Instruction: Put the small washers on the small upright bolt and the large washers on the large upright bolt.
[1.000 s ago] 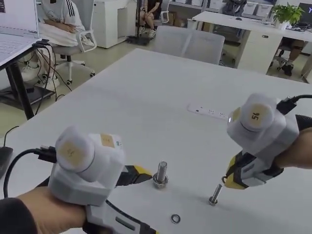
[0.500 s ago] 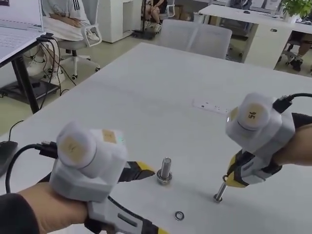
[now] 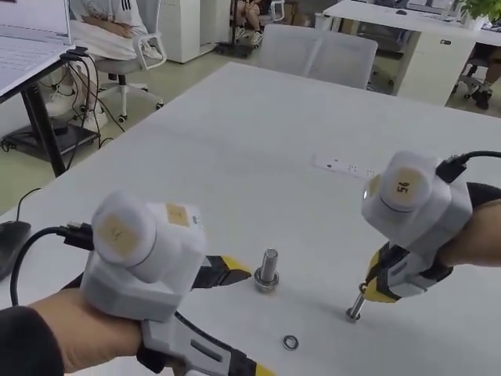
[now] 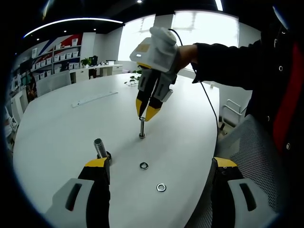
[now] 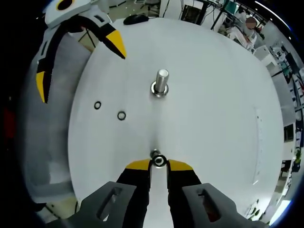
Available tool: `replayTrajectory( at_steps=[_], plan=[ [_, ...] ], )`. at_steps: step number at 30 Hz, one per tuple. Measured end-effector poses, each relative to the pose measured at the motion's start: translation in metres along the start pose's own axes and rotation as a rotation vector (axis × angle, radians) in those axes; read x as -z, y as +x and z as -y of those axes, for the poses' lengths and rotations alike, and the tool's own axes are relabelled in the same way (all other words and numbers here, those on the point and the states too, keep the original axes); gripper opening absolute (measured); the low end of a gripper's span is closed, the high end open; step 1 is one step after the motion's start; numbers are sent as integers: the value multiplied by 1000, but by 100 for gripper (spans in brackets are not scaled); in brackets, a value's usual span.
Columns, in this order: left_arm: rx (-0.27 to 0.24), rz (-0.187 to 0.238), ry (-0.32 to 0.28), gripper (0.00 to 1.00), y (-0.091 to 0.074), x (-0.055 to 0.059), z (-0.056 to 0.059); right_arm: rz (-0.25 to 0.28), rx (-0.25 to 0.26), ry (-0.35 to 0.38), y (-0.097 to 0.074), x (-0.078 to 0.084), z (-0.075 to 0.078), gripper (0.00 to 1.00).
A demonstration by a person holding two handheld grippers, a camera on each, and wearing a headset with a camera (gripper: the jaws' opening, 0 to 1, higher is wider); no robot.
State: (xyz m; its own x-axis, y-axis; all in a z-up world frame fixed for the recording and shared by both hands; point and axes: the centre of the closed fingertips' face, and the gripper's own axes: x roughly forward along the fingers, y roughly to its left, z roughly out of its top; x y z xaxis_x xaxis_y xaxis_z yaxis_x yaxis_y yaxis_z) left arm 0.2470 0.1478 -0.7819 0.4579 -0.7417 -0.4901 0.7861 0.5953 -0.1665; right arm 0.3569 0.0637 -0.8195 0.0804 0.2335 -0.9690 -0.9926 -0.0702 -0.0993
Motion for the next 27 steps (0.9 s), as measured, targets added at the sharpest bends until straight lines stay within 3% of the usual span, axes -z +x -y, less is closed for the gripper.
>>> replayTrajectory(
  at_steps=[12,27],
  plan=[
    [-2,0,-2,88,0,0,0,-11,-11,-4,8,2,-2,13],
    [-1,-4,-7,88,1,2,0,-27,-42,7,32,9,-5,13]
  ],
)
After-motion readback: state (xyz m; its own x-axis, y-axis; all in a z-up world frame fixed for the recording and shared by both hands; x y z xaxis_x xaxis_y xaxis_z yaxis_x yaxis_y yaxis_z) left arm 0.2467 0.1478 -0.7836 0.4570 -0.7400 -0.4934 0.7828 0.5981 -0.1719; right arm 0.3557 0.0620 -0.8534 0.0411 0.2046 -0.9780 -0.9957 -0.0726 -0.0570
